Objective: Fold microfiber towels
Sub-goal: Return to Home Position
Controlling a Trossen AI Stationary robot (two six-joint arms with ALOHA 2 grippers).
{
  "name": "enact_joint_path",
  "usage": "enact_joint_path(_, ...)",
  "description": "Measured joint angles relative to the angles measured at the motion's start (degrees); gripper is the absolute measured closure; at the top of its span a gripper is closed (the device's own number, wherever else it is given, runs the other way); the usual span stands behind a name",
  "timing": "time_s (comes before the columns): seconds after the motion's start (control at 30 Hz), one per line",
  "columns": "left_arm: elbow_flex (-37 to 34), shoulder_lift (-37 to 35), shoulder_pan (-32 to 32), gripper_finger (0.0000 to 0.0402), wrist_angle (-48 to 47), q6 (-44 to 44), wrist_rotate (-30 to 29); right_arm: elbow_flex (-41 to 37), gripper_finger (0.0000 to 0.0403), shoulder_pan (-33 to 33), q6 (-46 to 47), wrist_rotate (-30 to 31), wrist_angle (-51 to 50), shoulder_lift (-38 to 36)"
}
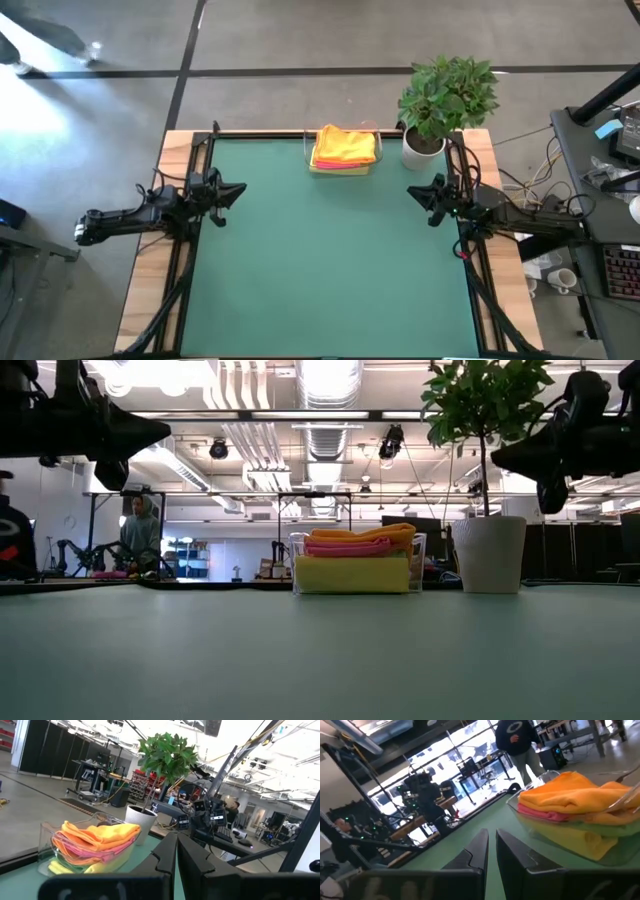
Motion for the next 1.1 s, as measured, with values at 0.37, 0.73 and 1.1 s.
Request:
enact_joint_path(0.37, -0.07, 1.98, 0.00, 0.0400, -0.01, 12.16, -0.22, 0.03, 0.0374, -0.02, -2.55, 0.32, -0.79, 1.18)
enact_joint_path(0.73, -0.07, 2.16, 0.00, 0.0400, 0.02, 12.07, -0.22, 0.01, 0.0374, -0.02, -2.55, 0.45, -0.83, 3.48)
enact_joint_path(1.1, -0.07, 2.27, 0.00, 0.0400, 0.04, 12.04, -0.20, 0.03, 0.0374, -0.02, -2.55, 0.47, -0.89, 3.46)
